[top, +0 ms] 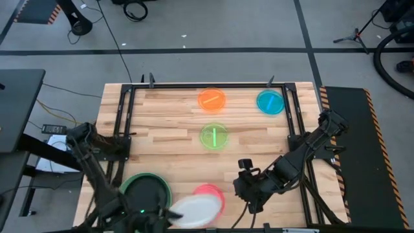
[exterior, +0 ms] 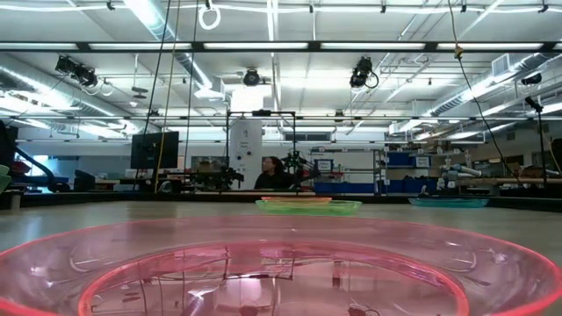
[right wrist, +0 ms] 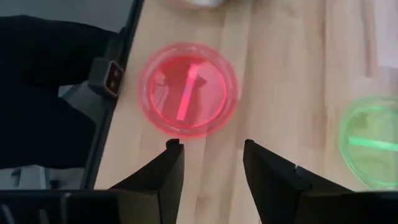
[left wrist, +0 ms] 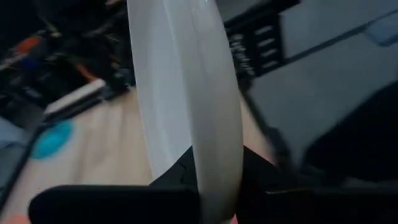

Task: Stack plastic plates
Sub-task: Stack the white plate on top of the black plate

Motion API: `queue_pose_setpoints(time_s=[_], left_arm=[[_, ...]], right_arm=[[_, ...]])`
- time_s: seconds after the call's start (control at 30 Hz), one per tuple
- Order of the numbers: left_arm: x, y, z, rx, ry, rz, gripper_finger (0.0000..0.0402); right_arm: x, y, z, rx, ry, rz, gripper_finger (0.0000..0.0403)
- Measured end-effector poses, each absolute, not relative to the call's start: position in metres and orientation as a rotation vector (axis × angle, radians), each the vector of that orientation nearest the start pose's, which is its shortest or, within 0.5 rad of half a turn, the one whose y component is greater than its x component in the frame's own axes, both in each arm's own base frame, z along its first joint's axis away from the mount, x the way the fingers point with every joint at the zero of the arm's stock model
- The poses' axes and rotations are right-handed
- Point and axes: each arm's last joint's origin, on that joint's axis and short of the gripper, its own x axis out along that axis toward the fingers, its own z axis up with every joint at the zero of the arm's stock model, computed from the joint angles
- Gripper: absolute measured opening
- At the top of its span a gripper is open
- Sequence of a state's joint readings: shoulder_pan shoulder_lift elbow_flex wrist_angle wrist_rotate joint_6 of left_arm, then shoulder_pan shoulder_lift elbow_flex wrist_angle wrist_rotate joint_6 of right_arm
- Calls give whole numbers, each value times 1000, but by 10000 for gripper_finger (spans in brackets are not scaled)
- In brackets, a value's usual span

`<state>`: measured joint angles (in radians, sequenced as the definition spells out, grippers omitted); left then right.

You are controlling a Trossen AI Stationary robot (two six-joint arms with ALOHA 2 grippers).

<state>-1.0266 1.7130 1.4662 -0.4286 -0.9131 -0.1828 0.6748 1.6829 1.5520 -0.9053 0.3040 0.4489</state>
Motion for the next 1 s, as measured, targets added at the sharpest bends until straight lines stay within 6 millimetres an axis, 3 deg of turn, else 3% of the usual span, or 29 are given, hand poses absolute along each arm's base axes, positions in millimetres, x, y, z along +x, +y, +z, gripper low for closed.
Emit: queue_pose_setpoints(time_s=[0.3, 0.43, 1.0], left_arm=[[155, -339, 304, 186, 439, -205, 54], [139, -346, 304, 143, 436, -235, 54], [130, -343, 302, 110, 475, -218, 54]], right_arm=[[273, 216, 311, -74, 969, 118, 173], [273, 216, 311, -74, 967, 117, 173], [277, 213, 313, -107, 906, 53, 174]])
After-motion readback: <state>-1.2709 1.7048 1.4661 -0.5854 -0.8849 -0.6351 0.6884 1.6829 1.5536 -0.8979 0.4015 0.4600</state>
